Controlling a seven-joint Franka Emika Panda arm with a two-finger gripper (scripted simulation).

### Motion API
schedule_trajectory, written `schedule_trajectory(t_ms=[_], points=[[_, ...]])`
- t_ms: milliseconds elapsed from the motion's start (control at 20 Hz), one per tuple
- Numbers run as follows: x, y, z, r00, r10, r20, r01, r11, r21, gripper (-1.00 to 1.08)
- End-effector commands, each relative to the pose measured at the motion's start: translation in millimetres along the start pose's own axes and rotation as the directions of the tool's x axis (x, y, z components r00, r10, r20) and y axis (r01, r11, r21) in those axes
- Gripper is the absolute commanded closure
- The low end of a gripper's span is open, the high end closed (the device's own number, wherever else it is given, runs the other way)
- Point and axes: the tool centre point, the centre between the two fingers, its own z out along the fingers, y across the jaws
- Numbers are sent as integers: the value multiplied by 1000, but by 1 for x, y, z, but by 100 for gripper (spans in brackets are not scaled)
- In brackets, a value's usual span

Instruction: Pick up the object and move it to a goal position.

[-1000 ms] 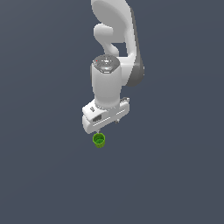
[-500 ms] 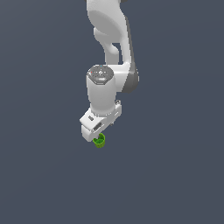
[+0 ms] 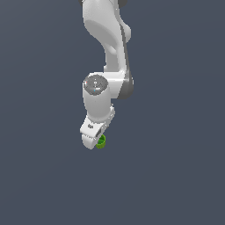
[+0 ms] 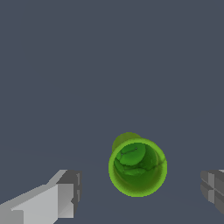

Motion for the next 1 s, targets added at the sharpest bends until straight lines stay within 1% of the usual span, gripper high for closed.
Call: schedule_trajectory(t_ms=[0,250,500,750,950], points=[[-3,2,6,998,-62,0,62,998,4,-92],[-8,6,17,987,-159,-2,159,987,11,-92],[-12,8,24,975,-223,-5,223,975,16,-92],[-14,9,27,966,-257,-7,257,966,18,-92],[-14,9,28,966,-258,-7,258,966,18,-92]])
